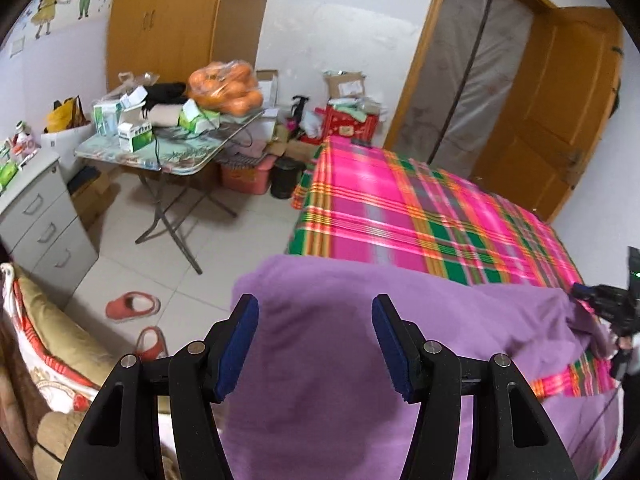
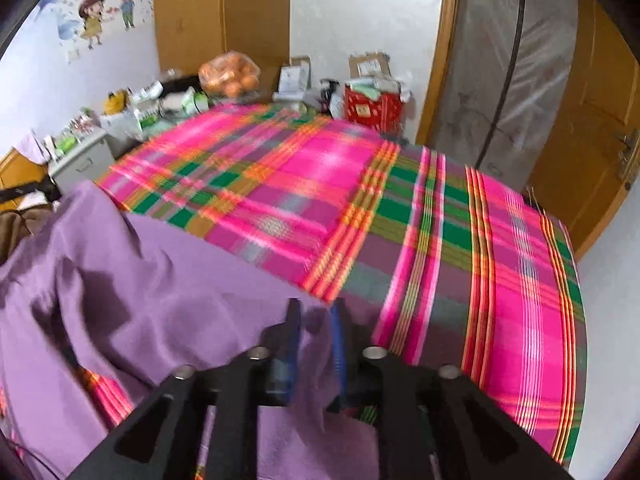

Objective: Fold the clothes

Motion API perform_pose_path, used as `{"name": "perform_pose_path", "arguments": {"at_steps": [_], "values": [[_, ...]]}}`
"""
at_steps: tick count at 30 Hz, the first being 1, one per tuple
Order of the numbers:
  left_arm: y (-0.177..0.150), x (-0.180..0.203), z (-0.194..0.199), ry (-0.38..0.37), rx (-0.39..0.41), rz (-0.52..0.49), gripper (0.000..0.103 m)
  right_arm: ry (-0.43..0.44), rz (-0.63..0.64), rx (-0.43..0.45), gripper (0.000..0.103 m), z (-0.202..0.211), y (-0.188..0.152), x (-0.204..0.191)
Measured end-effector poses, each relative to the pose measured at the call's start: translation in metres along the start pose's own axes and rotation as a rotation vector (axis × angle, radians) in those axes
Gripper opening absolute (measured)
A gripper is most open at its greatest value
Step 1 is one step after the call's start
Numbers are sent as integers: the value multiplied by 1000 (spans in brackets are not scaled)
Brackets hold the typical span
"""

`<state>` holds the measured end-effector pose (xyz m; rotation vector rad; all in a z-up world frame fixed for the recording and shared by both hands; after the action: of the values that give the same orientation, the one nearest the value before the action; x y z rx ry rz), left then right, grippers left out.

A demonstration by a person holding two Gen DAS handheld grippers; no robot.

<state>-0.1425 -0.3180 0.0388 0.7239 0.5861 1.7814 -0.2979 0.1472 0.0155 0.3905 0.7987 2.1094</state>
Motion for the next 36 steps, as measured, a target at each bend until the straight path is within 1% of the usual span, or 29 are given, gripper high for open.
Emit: {"name": "perform_pose_path", "arguments": {"at_steps": [1, 2, 4, 5, 8, 11, 16, 17, 21, 22, 23, 24, 25, 27, 30, 31, 33, 34, 35, 36], "values": [[3, -5, -7, 1, -13, 3, 60, 18, 3, 6, 33, 1, 5, -1], [7, -8, -14, 0, -27, 5, 60, 36, 7, 12, 34, 2, 10, -1], [14, -16, -29, -3, -54, 10, 61, 70, 24, 8, 34, -1, 16, -10], [17, -20, -37, -4, -67, 13, 63, 82, 35, 1, 35, -3, 17, -16], [22, -29, -57, -28, -111, 31, 63, 119, 79, -37, 35, -25, 23, -35], [19, -31, -73, -31, -153, 30, 63, 141, 130, -72, 35, -44, 31, -53], [13, -36, -89, -71, -195, 52, 64, 211, 236, -140, 35, -74, 37, -90], [12, -37, -92, -79, -204, 56, 65, 223, 253, -159, 35, -80, 37, -96], [8, -41, -105, -112, -238, 74, 67, 269, 274, -192, 38, -98, 37, -108], [6, -41, -108, -120, -246, 78, 67, 276, 264, -191, 27, -99, 39, -110], [6, -42, -110, -130, -251, 83, 64, 287, 257, -195, 6, -99, 39, -110], [5, -41, -109, -147, -247, 85, 55, 306, 253, -205, 4, -99, 38, -113], [5, -39, -105, -150, -234, 78, 49, 294, 266, -201, 4, -97, 38, -114], [7, -38, -97, -112, -198, 57, 30, 272, 289, -190, 4, -94, 39, -117], [15, -42, -82, -99, -132, 65, 28, 239, 256, -90, 4, -76, 55, -110], [18, -44, -77, -93, -105, 72, 28, 225, 215, -31, 4, -67, 64, -104], [25, -45, -68, -93, -52, 83, 28, 211, 143, 49, 4, -54, 78, -94], [28, -45, -64, -96, -26, 87, 28, 203, 113, 75, 4, -51, 84, -90], [30, -46, -66, -94, -24, 90, 28, 189, 101, 83, 5, -51, 87, -89], [29, -46, -73, -85, -52, 91, 28, 165, 102, 72, 5, -57, 87, -89]]}}
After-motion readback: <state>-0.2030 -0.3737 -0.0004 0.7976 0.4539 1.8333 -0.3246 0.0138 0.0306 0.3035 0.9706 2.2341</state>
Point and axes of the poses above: each gripper's, at about its wrist camera, not at the fingertips, and z roughly against the way its jaws point, x to its right, y to its top, the point moved 5 cm from there along -z, roughly the way its jaws point, and after that the axes turned 2 degrees about -z, right-handed, at the moved point
